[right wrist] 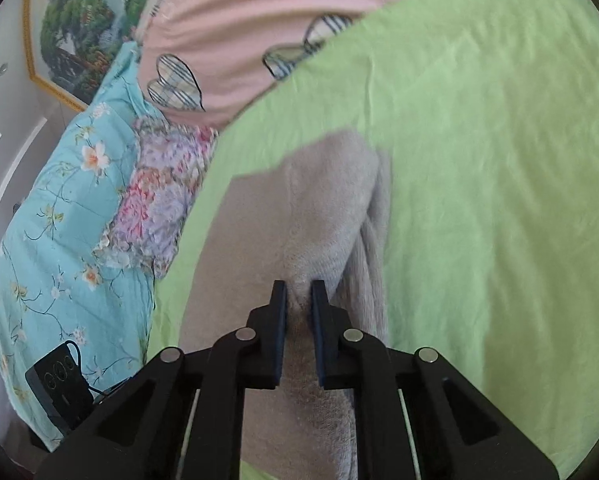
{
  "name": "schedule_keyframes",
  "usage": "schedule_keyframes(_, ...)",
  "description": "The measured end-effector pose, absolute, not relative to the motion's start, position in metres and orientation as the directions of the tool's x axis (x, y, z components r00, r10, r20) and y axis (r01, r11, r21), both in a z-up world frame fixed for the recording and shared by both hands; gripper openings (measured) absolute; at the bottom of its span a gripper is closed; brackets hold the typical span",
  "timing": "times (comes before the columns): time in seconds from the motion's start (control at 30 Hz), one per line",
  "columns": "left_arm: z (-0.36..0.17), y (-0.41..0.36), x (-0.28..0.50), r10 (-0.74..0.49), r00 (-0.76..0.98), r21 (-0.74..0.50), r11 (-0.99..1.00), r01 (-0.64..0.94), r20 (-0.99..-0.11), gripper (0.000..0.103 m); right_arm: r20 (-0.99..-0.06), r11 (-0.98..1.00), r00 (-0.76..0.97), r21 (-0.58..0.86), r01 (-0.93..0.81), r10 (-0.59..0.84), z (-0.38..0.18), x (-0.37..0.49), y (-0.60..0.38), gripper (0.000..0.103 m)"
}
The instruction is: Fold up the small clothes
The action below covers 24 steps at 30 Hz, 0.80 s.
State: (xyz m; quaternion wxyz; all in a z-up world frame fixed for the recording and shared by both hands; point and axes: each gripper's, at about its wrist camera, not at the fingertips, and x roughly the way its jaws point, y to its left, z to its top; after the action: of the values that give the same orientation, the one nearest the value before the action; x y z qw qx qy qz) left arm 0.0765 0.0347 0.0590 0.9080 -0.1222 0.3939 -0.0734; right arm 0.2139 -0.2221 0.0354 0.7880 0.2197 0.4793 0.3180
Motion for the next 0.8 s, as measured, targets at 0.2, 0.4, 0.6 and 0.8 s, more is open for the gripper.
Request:
schedule_keyframes(0.2,0.059,0.036,0.094,-0.236,0.674,-0.286,0.957,0.039,-0.700,0.031,-0.694,0.769,0.331,0.585,-0.257,0.639,0.018,0.206,-0.220,0.010)
schedule_keyframes(0.4,0.061,0.045,0.106,-0.254,0.689,-0.321,0.946,0.032,-0.679,0.031,-0.638,0.776,0.442,0.521,-0.355,0.630,0.085,0.173,-0.201,0.011)
schedule_keyframes(0.6,0.038,0.040,0.117,-0.282,0.659,-0.341,0.939,0.041,-0.698,0.031,-0.752,0.830,0.382,0.391,-0.399,0.538,0.058,0.163,-0.156,0.013)
schedule_keyframes(0.8,0.013,0.025,0.127,-0.242,0.634,-0.274,0.960,0.049,-0.734,0.028,-0.776,0.865,0.397,0.381,-0.326,0.491,0.021,0.179,-0.188,0.000)
